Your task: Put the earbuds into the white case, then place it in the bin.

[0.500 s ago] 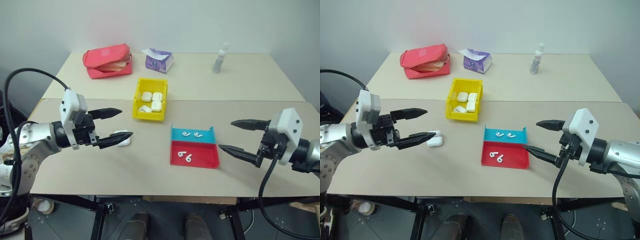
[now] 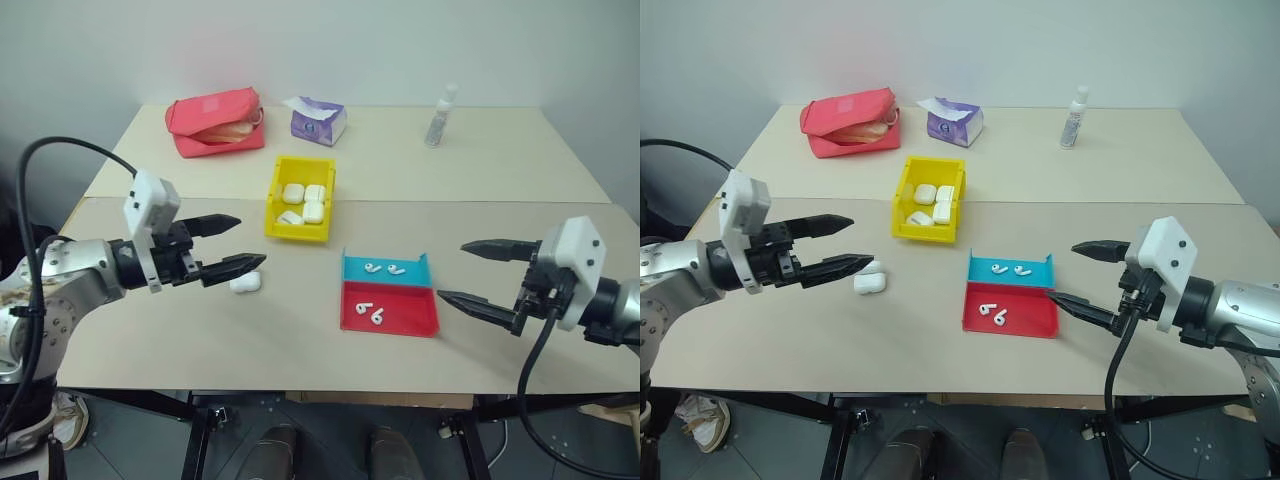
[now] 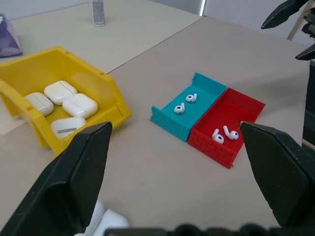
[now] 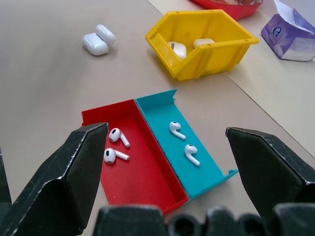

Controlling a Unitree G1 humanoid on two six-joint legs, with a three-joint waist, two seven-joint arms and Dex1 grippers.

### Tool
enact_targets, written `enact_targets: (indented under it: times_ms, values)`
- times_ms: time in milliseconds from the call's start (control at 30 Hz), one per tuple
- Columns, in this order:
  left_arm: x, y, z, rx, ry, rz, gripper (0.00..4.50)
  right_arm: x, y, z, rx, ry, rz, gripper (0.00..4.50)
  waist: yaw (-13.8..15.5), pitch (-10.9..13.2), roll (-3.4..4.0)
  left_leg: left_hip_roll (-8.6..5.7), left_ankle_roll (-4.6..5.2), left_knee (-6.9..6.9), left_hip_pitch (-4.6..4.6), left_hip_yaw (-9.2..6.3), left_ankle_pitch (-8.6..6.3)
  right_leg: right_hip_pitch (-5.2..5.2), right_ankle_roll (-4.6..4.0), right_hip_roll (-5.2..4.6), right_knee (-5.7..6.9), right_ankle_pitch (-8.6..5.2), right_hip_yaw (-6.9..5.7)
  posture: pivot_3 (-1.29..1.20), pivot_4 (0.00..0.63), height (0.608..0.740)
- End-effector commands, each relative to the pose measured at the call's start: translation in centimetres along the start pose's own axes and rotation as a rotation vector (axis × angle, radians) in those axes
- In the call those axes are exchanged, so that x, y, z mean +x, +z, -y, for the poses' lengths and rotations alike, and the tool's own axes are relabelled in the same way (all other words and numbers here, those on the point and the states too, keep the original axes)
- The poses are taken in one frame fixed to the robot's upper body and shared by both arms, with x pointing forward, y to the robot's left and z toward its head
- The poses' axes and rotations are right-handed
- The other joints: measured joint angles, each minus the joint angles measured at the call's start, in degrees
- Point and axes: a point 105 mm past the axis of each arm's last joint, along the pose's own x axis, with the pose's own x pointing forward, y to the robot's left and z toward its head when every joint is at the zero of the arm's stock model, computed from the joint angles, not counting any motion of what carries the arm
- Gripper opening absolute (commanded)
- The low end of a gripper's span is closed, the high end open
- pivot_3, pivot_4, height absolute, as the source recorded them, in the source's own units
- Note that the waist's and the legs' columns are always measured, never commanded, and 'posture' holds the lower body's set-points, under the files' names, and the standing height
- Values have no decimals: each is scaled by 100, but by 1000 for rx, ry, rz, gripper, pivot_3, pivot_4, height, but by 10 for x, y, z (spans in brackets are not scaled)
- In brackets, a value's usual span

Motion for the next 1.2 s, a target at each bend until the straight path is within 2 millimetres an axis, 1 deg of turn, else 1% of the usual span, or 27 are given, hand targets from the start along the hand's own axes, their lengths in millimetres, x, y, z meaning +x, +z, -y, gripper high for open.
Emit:
enact_targets:
  times_ms: [33,200,300,333,400,500,600,700,833,933,967,1033,1100,1200]
  values:
    - [5,8,-4,112,120,-66,4500,1,9,3,-33,-4,16,4454,5,0,-1,0,0,0,1,0,0,1,0,0,0,0,0,0,150,740]
    - [4,3,-7,73,136,-176,4500,1,14,-1,-43,15,3,4454,0,0,-1,1,0,-3,-2,4,0,-7,0,4,2,0,5,0,150,740]
    - [1,-15,-14,-101,161,-433,4500,2,16,-8,-54,40,1,4454,12,4,-6,1,0,-1,-4,6,-1,-9,1,8,6,0,5,0,150,740]
    - [0,-19,-15,-160,165,-511,4500,1,17,-11,-54,55,5,4454,19,4,-6,0,2,1,-5,5,-2,-9,2,8,8,0,3,0,150,740]
    - [0,-20,-14,-201,157,-595,4500,0,19,-16,-53,84,14,4454,21,4,-8,-3,9,3,0,5,-6,-2,7,8,9,-1,3,0,150,740]
    - [2,-21,-16,-210,153,-645,4500,1,20,-22,-55,105,21,4454,-16,5,-8,-2,10,2,0,6,-7,1,13,9,13,1,4,0,150,740]
    - [-1,-29,-25,-300,170,-712,4500,3,21,-24,-55,108,31,4454,-64,6,-10,1,-20,2,-5,7,11,-4,12,11,17,1,6,0,150,740]
    - [-4,-36,-26,-378,157,-789,4500,6,21,-26,-61,111,40,4454,-67,10,-17,2,-11,2,-5,11,6,-16,12,11,14,1,17,0,150,740]
    - [-6,-43,-27,-426,177,-856,4500,11,22,-28,-63,117,59,4454,-60,10,-17,2,-5,2,-3,13,2,-23,12,11,16,1,28,0,150,740]
    - [-3,-52,-33,-466,236,-888,4500,15,22,-29,-67,117,72,4454,-54,10,-18,1,-12,3,-7,17,6,-31,12,11,20,1,39,0,150,740]
    - [0,-54,-33,-484,233,-899,4500,16,22,-30,-69,115,76,4454,-53,10,-18,1,-13,3,-9,19,7,-36,12,11,21,1,43,0,150,740]
    - [5,-57,-35,-512,252,-907,4500,17,22,-30,-70,113,87,4454,-51,9,-19,-1,-20,8,-24,22,12,-53,12,11,26,1,48,0,150,740]
    - [9,-59,-39,-522,292,-916,4500,19,23,-31,-70,113,94,4454,-51,9,-21,-4,-40,16,-38,24,23,-69,13,9,72,2,59,0,150,740]
    - [19,-63,-46,-559,359,-925,4500,21,23,-32,-69,112,104,4454,-50,8,-24,-5,-41,15,-39,25,24,-74,13,12,73,2,71,0,150,740]
